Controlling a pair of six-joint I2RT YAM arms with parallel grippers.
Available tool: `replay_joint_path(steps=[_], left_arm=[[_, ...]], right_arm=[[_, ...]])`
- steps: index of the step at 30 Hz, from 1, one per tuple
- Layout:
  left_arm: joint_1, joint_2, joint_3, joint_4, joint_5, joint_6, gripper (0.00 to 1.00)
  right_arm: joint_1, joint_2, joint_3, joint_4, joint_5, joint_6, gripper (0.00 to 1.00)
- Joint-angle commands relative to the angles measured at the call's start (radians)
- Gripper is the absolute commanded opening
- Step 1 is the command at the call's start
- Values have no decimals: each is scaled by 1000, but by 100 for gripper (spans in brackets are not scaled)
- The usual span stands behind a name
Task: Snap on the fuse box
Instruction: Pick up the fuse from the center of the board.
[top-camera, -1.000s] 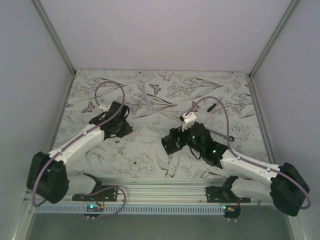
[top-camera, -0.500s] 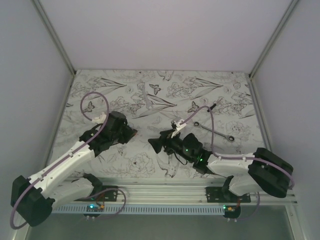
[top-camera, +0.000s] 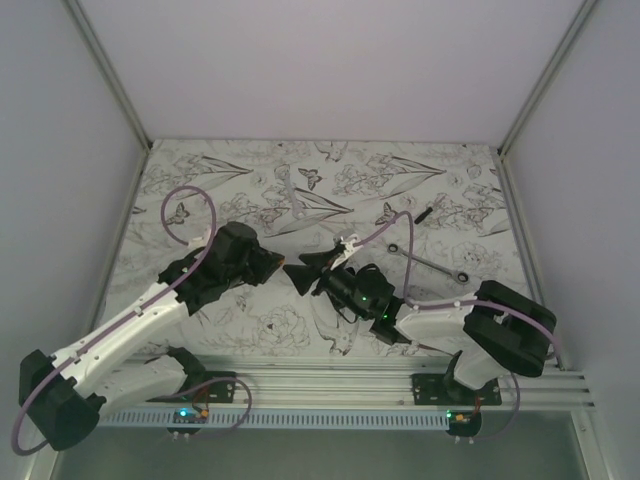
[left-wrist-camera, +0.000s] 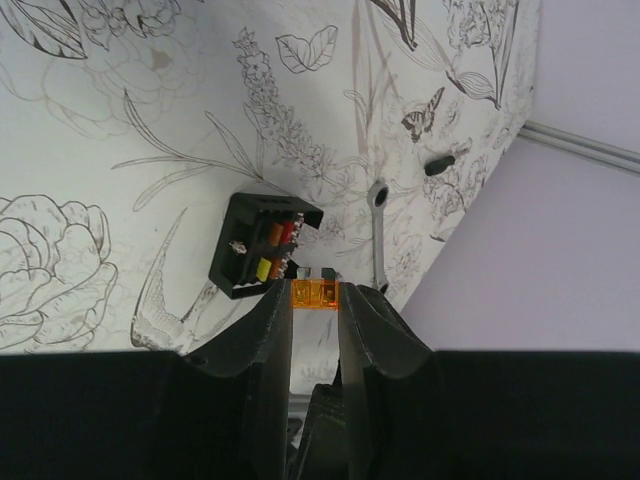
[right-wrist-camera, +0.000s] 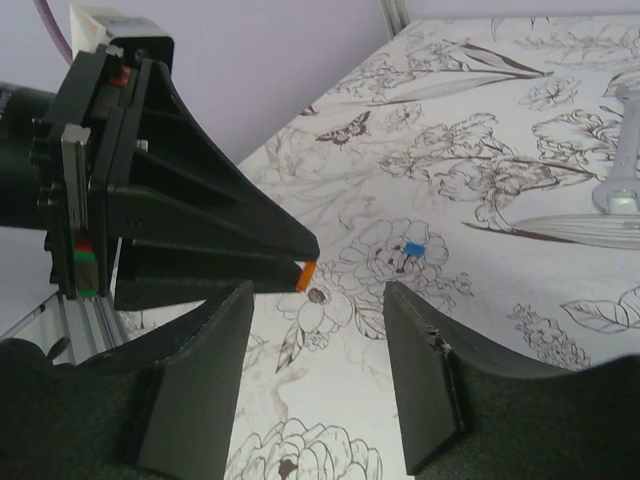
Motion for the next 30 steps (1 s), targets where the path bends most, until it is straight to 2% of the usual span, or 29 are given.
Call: replay_joint_path(steps=[1,21,30], left_arm=[[-18,10,31,2,1,-26,21],[-40,3,41,10,27,-41,21],[-51,6,41,25,35,-44,23]], right_arm=[[10,37,47,101,34,19,59],[10,135,94,135,39,54,33],[9,145,101,128,27,68,9]])
